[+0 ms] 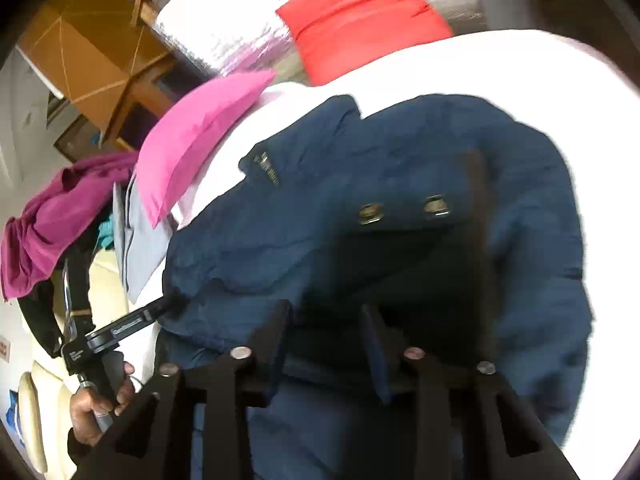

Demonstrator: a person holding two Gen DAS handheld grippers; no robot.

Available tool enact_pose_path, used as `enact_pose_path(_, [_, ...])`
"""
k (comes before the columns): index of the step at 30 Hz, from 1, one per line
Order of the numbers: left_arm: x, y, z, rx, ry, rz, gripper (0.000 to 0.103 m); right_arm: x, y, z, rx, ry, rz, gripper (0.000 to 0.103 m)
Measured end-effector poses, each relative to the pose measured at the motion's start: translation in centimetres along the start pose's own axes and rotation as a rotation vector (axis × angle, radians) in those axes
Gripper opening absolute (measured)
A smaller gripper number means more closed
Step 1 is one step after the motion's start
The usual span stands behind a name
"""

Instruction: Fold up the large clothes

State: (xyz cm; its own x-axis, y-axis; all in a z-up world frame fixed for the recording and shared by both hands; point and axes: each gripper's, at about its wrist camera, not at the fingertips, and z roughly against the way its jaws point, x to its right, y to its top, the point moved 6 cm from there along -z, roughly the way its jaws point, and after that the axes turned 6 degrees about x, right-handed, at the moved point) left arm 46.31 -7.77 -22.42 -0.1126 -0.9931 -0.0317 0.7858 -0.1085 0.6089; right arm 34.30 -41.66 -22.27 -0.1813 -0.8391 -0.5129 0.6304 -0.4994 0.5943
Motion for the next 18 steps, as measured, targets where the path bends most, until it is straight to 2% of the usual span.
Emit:
enact_pose_path(6, [-4.2,-2.6,2.9,0.040,0.079,0.025,0.092,1.3,-0.9,3.8,0.032,-0.029,0.001,0.049])
enact_pose_path(11, [-7.8,-6.0,6.3,0.070,0.143,-0.009,0.092,1.4,-2.1,6.7,0.056,-0.025,0.015,0.052])
enact_pose_path(13, [-8.7,-7.0,7.0,0.072,0.156,-0.026,0.092,1.8,-2.9,8.3,0.077,-0.017,0.004,0.058])
enact_pose_path(18, [-10.9,-11.9,8.7,0.026,0.175,-0.049,0.092,2.9,-5.8,11.5,0.099,0.014,-0.057,0.060])
